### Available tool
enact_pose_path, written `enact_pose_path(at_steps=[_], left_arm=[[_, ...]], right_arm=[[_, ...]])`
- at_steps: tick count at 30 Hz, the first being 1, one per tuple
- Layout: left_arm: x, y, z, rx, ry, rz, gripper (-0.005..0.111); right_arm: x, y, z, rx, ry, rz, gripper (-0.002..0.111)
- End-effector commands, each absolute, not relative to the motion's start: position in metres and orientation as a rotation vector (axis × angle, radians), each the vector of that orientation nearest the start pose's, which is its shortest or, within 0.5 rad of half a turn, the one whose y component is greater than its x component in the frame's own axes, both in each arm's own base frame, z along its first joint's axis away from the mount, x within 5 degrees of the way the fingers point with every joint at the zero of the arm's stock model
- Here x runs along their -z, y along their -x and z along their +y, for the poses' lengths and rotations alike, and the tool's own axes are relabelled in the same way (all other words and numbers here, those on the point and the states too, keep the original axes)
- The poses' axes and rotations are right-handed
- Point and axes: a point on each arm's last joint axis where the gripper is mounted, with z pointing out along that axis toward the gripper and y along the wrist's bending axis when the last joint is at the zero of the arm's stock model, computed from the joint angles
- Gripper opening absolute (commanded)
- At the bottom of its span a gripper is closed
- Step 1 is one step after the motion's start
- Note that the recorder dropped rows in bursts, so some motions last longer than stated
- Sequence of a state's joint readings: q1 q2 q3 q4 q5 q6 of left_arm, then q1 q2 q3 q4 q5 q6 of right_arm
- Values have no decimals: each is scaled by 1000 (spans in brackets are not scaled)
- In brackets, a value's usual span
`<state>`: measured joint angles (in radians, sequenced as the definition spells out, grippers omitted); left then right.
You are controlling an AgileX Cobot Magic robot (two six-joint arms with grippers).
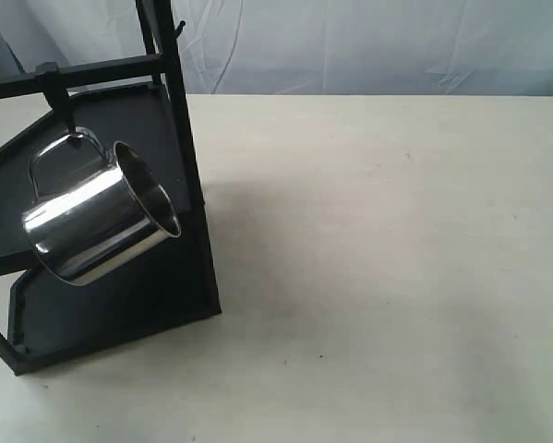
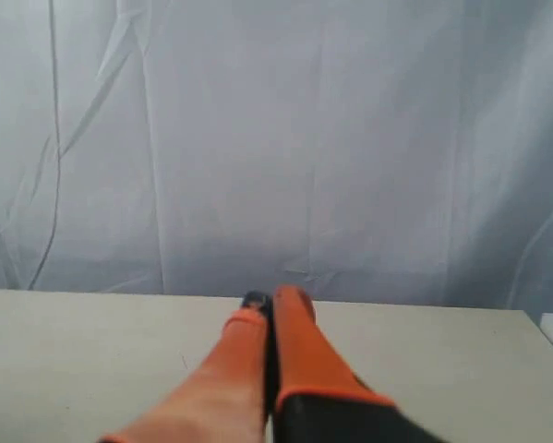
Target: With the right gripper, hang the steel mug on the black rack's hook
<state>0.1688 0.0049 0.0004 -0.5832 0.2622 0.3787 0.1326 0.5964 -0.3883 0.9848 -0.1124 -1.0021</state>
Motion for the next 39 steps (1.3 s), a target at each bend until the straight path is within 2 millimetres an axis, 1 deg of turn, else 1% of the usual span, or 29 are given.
enact_pose_path(at_steps=[1,5,11,18,27,33,36,39], left_arm=[[-193,-56,-4,132,194,1694,2],[-193,-56,-4,132,194,1694,2],[-193,-56,-4,132,194,1694,2],[-193,-56,-4,132,194,1694,2],[-193,-56,-4,132,194,1694,2],[-193,-56,-4,132,194,1694,2],[-193,-56,-4,132,194,1694,2],[-193,-56,-4,132,194,1694,2]], right_arm=[[-282,-105,0,18,7,1603,-1],[-264,-88,-6,55,-48,1616,-1],[-233,-71,-8,15,-186,1686,-1],[-208,-65,-7,43,-171,1738,-1],[-188,-60,-7,65,-148,1782,-1],[-190,-57,-7,78,-137,1749,-1],[-187,-56,-7,90,-125,1782,-1],[-184,-56,-7,81,-152,1808,-1]])
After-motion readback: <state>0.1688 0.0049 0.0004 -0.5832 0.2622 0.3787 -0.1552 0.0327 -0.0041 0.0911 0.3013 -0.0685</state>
